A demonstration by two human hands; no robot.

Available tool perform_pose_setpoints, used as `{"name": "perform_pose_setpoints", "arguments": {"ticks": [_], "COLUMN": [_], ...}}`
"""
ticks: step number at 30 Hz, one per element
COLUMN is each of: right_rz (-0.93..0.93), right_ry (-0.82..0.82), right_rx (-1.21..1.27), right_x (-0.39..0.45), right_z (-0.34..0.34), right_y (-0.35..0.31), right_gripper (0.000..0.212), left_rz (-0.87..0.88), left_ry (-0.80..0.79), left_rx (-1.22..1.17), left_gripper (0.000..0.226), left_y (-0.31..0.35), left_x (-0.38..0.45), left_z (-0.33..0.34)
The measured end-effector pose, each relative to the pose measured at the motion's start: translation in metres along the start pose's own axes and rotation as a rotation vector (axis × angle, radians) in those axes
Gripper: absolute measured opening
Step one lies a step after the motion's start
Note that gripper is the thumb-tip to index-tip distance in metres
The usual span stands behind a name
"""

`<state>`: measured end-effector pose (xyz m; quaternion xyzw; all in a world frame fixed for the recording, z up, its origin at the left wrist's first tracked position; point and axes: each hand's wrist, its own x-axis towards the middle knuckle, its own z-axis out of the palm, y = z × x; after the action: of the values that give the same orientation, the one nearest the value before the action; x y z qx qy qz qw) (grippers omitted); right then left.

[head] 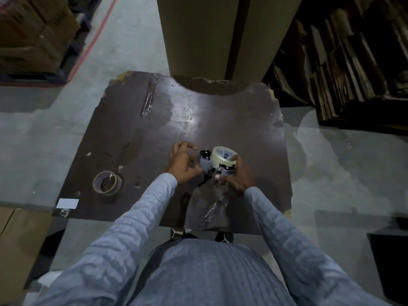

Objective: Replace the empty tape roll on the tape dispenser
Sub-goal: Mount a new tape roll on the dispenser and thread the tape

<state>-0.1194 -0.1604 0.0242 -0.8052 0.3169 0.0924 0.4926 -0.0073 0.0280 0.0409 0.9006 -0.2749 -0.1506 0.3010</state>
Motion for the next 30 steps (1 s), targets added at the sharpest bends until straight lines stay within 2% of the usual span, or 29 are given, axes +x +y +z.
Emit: {"name": "perform_pose_setpoints", "arguments": {"ticks": [5,16,20,23,27,30], "right_rz": [0.147,0.225,0.159,0.177,0.21,0.17], "right_ry": [-0.023,-0.173,-0.139,-0.12,-0.145,-0.171], "right_rx": [0.19,0.492,0.411,0.434,0.461,0.464], "right_x": [0.004,-0.003,-0.004,-0.004,-0.008,-0.01], "right_z": [0.002,-0.003,-0.001,0.006,0.008,0.004], "right_y": [-0.002,0.0,0.0,0.0,0.0,-0.001], "right_gripper": [0.054,0.058,0.049,0.046,0.062,0.064], "left_rz": [0.08,0.157,0.152,0.123,0.112,0.098], "left_ry": [-0.099,-0.289,-0.325,-0.328,-0.407,-0.425], "left_rx": [0.094,0.291,0.333,0.343,0.27,0.247], "left_gripper": [0.005,0.013,0.019,0.022,0.019,0.019], "left_y": [0.0,0.015,0.015,0.018,0.02,0.019], "left_x": [0.013,0.047,0.06,0.063,0.065,0.065], "left_z": [-0.015,-0.041,-0.051,-0.048,-0.048,-0.046]}}
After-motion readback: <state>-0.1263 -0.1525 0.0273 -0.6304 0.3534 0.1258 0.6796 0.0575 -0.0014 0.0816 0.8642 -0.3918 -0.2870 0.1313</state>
